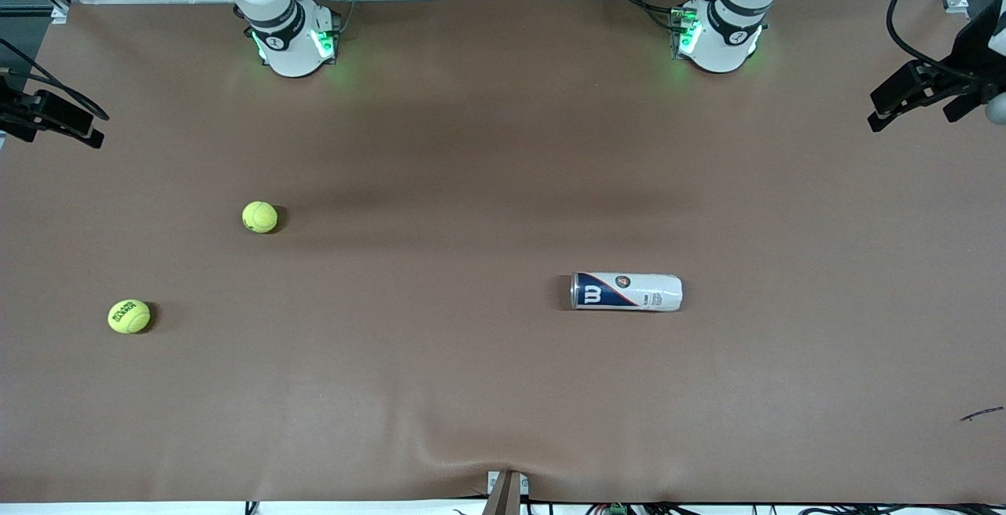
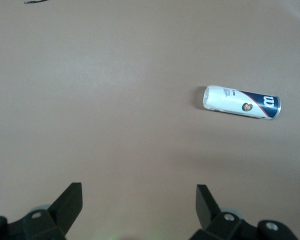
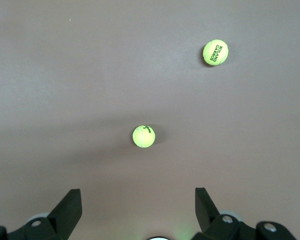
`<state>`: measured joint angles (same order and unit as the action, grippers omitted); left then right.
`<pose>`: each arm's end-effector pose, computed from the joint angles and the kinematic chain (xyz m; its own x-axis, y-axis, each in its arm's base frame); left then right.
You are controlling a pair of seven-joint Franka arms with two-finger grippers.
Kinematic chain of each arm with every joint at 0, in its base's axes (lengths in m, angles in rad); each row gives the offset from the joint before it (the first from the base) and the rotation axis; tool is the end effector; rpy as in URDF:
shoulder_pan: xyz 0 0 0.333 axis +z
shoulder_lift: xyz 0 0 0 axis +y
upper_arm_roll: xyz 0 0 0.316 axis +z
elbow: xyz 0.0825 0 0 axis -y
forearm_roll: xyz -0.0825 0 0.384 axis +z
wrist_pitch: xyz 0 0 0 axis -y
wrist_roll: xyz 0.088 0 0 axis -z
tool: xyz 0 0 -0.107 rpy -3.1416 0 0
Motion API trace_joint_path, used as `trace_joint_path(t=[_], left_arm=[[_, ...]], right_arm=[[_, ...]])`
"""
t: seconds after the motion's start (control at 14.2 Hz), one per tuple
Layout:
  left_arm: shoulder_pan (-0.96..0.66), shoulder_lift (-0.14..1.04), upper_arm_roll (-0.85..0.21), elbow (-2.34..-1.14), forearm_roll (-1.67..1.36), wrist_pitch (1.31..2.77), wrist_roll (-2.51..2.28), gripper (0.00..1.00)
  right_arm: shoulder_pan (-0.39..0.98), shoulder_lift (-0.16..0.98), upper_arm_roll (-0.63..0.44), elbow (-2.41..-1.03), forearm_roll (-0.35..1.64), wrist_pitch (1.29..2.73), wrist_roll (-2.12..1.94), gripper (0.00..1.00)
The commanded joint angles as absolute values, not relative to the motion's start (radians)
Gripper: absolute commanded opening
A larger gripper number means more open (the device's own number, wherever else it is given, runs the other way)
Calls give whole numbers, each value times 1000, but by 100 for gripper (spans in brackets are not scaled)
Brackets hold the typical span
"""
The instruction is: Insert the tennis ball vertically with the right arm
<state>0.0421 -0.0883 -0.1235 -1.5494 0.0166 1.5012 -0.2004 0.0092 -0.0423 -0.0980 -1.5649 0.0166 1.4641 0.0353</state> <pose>0.5176 -0.0438 0.6754 0.9918 0.1199 0.0441 0.1208 -0.9925 -0.0190 0.5283 -0.0463 0.6411 0.9908 -0.1215 -0.0593 -0.1228 -0.9923 -0.0186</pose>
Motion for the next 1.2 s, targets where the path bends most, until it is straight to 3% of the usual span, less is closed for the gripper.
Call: trace_joint_path(t=[0.0, 1.13], left_arm=[[40, -94, -123, -1539, 6, 1471, -199, 100], [49, -75, -120, -1522, 12, 1463, -117, 100]], right_arm=[[-12, -51, -91, -1554, 15, 1447, 37, 100], [-11, -46, -87, -1560, 15, 1440, 37, 100]])
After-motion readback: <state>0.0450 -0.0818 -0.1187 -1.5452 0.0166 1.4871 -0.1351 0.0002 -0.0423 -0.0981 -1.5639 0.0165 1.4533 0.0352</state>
